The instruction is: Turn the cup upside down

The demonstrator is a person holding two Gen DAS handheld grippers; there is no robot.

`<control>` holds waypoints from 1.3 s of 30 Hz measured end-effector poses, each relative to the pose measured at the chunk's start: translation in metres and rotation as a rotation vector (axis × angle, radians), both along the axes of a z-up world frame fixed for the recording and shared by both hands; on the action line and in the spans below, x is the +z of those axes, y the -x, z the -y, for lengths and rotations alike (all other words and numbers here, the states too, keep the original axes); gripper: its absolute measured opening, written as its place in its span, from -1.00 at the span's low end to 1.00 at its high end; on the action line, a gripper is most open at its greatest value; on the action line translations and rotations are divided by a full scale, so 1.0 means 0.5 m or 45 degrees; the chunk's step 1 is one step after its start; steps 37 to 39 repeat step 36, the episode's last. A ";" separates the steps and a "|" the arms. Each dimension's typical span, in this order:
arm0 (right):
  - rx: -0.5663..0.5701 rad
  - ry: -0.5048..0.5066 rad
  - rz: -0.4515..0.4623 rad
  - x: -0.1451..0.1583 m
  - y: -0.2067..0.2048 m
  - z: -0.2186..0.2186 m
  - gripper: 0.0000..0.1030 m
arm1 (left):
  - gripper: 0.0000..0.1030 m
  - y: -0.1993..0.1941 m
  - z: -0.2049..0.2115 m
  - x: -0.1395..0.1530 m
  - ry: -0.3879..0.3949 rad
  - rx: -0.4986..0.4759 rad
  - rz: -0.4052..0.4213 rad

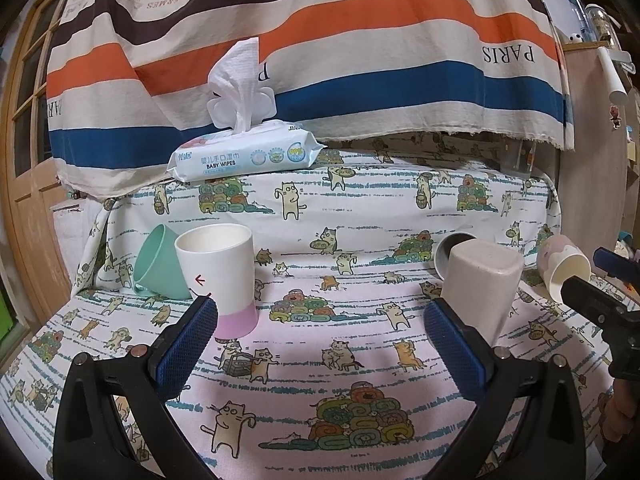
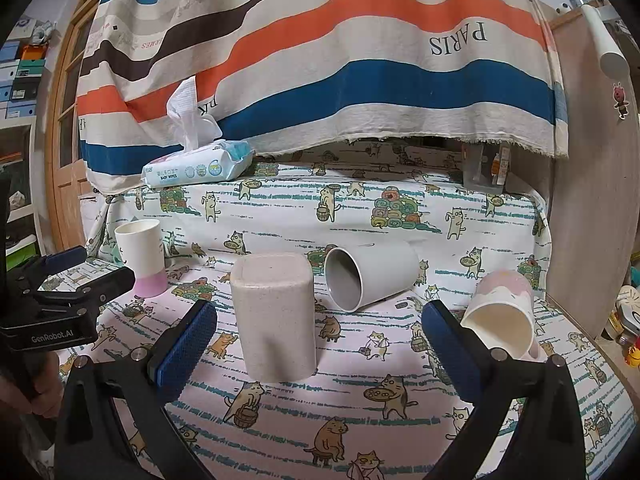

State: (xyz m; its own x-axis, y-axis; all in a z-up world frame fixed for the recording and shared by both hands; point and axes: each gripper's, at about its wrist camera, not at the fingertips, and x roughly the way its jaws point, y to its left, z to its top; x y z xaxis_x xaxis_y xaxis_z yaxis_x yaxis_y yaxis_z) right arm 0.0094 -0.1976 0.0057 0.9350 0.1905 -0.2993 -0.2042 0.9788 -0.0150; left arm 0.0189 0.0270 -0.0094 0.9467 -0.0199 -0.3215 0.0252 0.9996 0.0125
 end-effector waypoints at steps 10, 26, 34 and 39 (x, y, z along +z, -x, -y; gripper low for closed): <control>0.000 0.000 0.000 0.000 0.000 -0.001 0.99 | 0.99 -0.001 0.001 0.000 -0.002 -0.003 -0.007; 0.000 0.000 0.000 0.000 0.000 0.000 0.99 | 0.99 -0.002 -0.001 -0.001 -0.003 -0.003 -0.016; 0.000 0.000 0.000 0.001 0.000 -0.001 0.99 | 0.99 -0.006 -0.006 -0.004 -0.002 -0.001 -0.024; 0.000 0.000 0.000 0.001 0.000 -0.001 0.99 | 0.99 -0.006 -0.006 -0.004 -0.002 -0.003 -0.025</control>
